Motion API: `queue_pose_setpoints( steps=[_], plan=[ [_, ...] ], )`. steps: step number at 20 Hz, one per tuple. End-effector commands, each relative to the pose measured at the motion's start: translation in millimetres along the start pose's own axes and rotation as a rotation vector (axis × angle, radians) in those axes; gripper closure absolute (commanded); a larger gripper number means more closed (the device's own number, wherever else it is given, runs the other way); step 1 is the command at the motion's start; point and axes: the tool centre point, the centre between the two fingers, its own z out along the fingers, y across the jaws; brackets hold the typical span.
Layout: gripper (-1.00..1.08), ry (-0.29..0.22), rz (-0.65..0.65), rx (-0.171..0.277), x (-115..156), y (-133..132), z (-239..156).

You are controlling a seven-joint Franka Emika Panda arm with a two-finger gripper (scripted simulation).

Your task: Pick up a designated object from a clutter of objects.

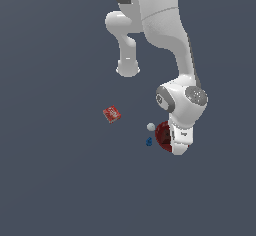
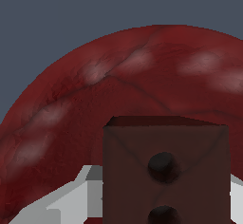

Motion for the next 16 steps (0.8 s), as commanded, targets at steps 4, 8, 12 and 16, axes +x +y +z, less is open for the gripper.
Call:
queue_pose_setpoints(
  steps=[4,8,12,16],
  plan=[
    [1.08,0.000,0.000,0.000,-1,0,-2],
    [1.08,0.000,0.000,0.000,-8,2,-13],
    [1.08,-0.001,-0.001,0.001,-21,6,-32],
    [1.08,-0.001,-0.001,0.001,-39,12,-61]
  ],
)
